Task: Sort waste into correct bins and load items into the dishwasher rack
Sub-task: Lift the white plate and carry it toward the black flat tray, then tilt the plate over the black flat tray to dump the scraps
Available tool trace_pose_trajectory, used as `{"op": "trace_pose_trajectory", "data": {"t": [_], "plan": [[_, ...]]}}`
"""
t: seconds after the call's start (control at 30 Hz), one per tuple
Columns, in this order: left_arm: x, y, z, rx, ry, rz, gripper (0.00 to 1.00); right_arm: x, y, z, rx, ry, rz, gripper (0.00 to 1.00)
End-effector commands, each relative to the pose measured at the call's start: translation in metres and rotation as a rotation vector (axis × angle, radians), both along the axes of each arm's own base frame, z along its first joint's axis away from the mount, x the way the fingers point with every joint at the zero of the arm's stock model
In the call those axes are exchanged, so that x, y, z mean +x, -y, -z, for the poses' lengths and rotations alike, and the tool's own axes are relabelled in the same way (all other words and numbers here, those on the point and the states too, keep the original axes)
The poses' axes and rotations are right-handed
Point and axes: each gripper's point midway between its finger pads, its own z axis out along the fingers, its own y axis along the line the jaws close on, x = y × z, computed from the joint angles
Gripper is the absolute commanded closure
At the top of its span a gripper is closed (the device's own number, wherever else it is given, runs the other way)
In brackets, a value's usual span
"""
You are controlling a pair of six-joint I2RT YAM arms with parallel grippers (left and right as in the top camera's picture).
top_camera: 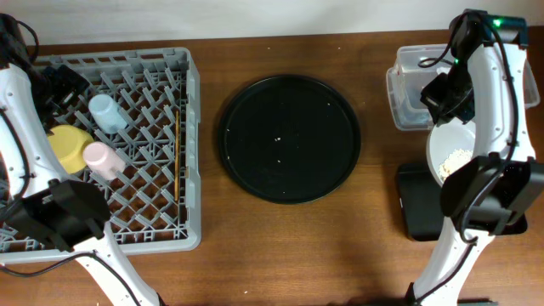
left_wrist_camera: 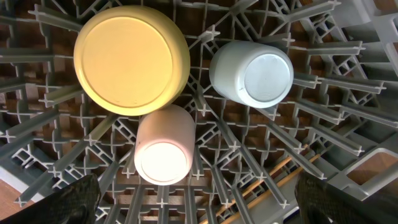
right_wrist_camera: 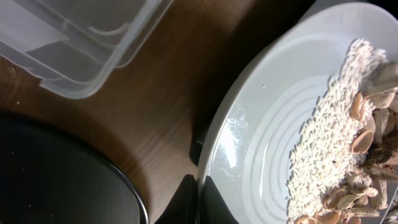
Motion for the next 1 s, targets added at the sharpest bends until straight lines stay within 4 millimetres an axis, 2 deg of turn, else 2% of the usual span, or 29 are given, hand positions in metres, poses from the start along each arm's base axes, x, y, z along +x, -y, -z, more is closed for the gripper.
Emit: {"op": "trace_pose_trajectory", "data": {"t": [0.0,0.1,0.23,0.47,0.53,0.67,0.73,0.83,0.97], "plan": [[-0.001,-0.002,-0.004,-0.005,0.013,-0.018,0.01,-0.014,0.008,-0.001,0.004,-0.021,0.034,0.96],[-0.001,-0.002,-0.004,-0.005,0.013,-0.018,0.01,-0.019,0.014,0.002,0.008,-0.038,0.05,0.96],[-0.001,-0.002,-0.004,-0.005,0.013,-0.018,0.01,-0.022,0.011,0.005,0.033,-0.048,0.052,0.96],[-0.001,-0.002,-0.004,-0.005,0.013,-0.018,0.01,-0.023,0.004,-0.014,0.06,0.013,0.009,0.96],[-0.001,-0.002,-0.004,-0.005,0.013,-0.018,0.0,-0.017,-0.005,-0.016,0.148,0.052,-0.047,0.96],[-0.001,-0.002,-0.004,-0.005,0.013,-0.018,0.01,-0.025,0.005,-0.004,0.249,0.05,-0.031,0.96],[-0.001,-0.002,-0.004,-0.005,0.013,-0.018,0.01,-0.02,-0.005,0.004,0.365,0.096,-0.104,0.96],[-0.001,-0.002,-0.004,-0.005,0.013,-0.018,0.01,-0.024,-0.003,0.008,0.369,0.08,-0.095,0.96],[-0.001,-0.002,-0.004,-0.005,0.013,-0.018,0.01,-0.027,-0.006,-0.002,0.397,0.108,-0.128,0.96]]}}
